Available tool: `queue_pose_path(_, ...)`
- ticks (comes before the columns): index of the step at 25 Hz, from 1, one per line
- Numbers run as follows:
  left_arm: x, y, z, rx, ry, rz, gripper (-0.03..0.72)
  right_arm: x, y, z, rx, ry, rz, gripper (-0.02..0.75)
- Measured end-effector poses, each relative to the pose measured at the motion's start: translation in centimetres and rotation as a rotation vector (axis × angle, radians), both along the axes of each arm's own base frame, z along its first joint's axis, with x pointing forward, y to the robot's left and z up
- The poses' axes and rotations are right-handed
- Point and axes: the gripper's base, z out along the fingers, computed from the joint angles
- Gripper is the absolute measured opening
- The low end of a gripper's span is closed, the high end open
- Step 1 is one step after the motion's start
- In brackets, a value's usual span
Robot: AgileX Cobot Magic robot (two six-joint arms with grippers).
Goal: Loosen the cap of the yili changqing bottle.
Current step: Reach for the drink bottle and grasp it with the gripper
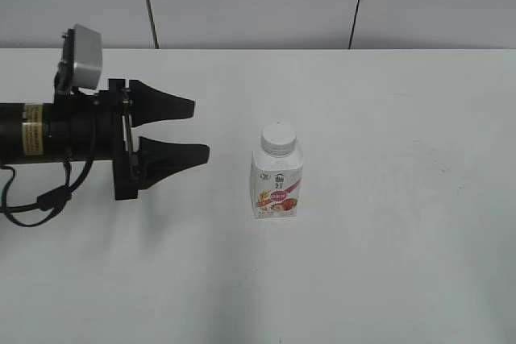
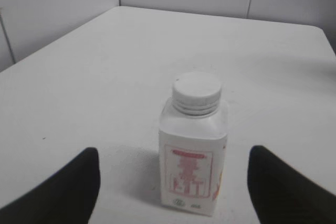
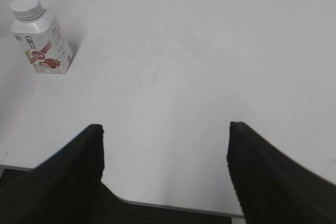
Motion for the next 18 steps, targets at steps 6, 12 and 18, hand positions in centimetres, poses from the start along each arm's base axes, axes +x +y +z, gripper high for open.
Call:
queue_pose_path(6,0.1,-2.4,0.2,-0.025,0.0,-0.008,0.572,0.0,0.0,0.0,0.0,0.0,0.0,0.575)
queue_pose_path(12,0.0,-4.5,-2.0,-0.021,0.059,-0.067,0.575,0.0,0.0,0.0,0.0,0.0,0.0,0.575)
queue_pose_path(18,0.7,-6.1,-3.8,-0.018,0.091,-0.093,0.577,0.0,0.0,0.0,0.0,0.0,0.0,0.575)
